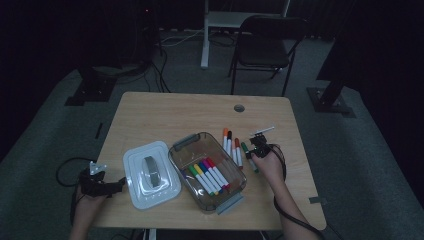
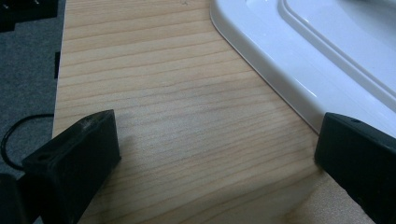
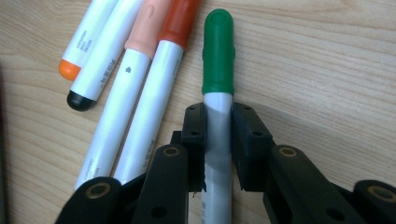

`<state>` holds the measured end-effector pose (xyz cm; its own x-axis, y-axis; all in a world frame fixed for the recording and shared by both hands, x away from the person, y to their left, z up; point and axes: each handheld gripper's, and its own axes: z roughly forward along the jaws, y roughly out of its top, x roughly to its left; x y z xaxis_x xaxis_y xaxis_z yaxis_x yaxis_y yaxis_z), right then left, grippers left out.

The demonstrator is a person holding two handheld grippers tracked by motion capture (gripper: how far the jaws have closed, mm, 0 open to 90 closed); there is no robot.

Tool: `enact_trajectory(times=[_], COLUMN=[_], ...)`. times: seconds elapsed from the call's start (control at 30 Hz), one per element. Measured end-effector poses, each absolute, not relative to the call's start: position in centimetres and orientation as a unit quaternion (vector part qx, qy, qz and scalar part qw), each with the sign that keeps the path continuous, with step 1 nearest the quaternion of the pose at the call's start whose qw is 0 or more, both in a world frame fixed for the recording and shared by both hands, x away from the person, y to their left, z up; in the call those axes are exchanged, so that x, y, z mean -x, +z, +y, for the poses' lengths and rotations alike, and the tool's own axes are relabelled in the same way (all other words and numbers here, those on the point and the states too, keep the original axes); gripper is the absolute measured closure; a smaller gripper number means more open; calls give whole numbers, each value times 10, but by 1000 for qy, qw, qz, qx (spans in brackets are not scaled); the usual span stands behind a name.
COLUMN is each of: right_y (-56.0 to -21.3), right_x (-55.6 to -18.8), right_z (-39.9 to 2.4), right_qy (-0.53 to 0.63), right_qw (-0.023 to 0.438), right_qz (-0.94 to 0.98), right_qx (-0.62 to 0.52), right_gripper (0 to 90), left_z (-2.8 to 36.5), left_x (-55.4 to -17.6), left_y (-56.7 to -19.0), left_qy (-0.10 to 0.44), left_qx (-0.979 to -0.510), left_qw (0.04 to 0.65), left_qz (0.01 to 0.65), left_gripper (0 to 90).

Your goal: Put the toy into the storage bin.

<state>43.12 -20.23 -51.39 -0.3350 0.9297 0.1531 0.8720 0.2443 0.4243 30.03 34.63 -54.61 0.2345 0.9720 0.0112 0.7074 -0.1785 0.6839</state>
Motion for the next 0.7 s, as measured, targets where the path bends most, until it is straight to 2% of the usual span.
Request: enact_trajectory(times=[0.3,0.7], right_y=[-496,-433], right_x=[-427,-402], right_z=[-220,-226], right_qy=[255,334], right_qw=[48,51], right_qz=[760,750], right_qx=[-596,-568], right_gripper=[767,767], left_z=[346,346], left_x=[-300,-300], left_y=[-546,-546], left_qy=[231,232], left_qx=[-732,-732], left_qw=[286,286], left_qz=[574,574], left_gripper=[5,5])
